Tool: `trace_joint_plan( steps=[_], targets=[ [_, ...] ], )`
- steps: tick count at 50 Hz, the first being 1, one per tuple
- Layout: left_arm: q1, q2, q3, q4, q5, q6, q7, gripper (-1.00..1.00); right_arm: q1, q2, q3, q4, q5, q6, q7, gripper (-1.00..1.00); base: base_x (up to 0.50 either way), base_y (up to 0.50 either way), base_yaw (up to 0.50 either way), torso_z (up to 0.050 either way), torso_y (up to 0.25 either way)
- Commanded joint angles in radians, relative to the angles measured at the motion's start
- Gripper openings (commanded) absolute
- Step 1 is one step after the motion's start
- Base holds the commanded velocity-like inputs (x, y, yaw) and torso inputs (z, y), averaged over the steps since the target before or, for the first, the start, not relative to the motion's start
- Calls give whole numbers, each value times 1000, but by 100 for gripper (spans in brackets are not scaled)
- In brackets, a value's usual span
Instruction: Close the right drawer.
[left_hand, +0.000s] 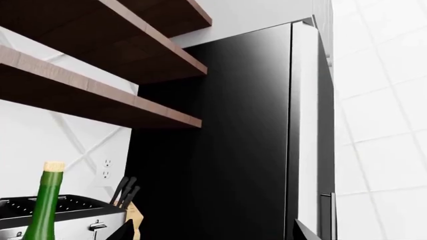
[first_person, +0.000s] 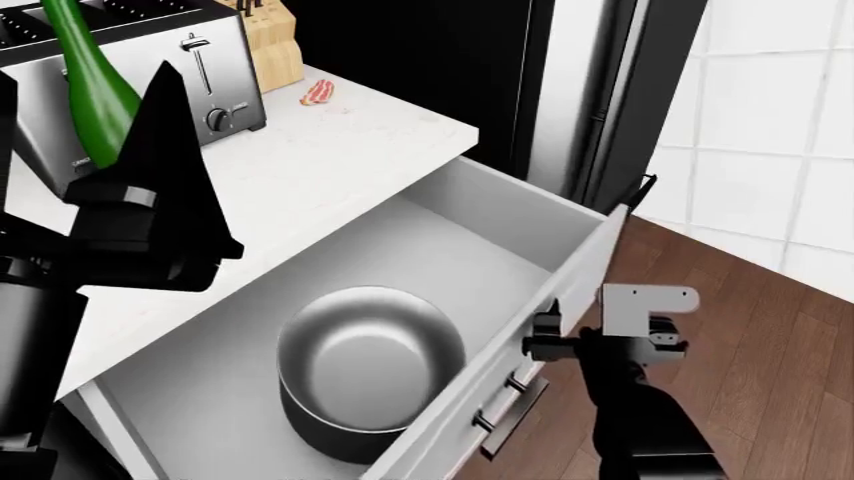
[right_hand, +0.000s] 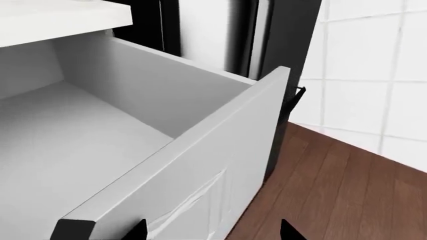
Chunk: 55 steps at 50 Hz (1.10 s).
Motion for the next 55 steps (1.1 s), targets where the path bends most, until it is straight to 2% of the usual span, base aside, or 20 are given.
trace_joint_plan(
  steps=[1,55],
  targets=[
    [11,-2,3,-4,8,8,4,100,47,-25,-56,39,72,-31,-49,100,0,0,0,0,0],
    [28,-9,4,-11,13,22,10,100,248,-72,-180,384,95,-207,-137,100,0,0,0,0,1]
  ],
)
